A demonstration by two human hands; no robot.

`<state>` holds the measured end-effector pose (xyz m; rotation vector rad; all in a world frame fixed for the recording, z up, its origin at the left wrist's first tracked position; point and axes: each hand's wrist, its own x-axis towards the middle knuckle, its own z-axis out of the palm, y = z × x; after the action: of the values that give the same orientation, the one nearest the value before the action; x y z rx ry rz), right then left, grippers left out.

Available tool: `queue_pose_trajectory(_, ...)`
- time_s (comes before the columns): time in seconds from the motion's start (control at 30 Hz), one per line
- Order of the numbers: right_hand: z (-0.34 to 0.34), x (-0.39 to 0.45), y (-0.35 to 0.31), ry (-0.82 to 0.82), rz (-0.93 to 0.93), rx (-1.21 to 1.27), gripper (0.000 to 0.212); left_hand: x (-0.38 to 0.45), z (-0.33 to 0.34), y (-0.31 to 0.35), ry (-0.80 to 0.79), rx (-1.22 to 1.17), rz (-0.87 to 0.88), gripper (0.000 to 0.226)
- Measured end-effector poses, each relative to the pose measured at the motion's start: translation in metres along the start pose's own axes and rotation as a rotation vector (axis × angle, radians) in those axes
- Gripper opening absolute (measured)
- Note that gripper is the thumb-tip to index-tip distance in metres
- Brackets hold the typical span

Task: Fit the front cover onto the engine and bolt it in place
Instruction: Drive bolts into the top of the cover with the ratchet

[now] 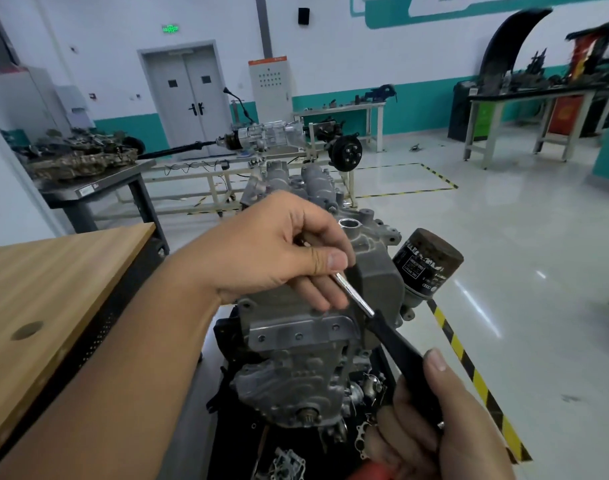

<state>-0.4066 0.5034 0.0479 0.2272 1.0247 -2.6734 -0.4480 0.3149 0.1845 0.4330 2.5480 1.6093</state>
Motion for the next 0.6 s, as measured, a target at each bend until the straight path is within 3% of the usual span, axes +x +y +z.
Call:
queue_pose_trajectory(0.13,0.005,0.003,-0.006,-0.03,0.072,-0.008,0.044,0.003,0.016,-0.011,0.254,-0.214,0.07,0.022)
queue_pose_trajectory(0.23,0.007,0.006,-0.011,-0.019,0.058,-0.009,0.045,0.005,0.023,-0.018,0.327,-0.306,0.092,0.021)
queue_pose_trajectory(0.37,0.003,0.011,-0.021,-0.033,0.054,-0.048,0.047,0.006,0.019,-0.02,0.237,-0.384,0.1,0.018)
queue_pose_trajectory(0.47,-0.001,0.013,-0.034,-0.09,0.04,-0.109,0.062,0.004,0.013,-0.02,0.124,-0.441,0.071,0.016)
queue_pose_trajectory(0.6,-0.001,0.015,-0.049,-0.115,-0.005,-0.154,0.07,0.005,0.013,-0.02,0.187,-0.476,0.088,0.007)
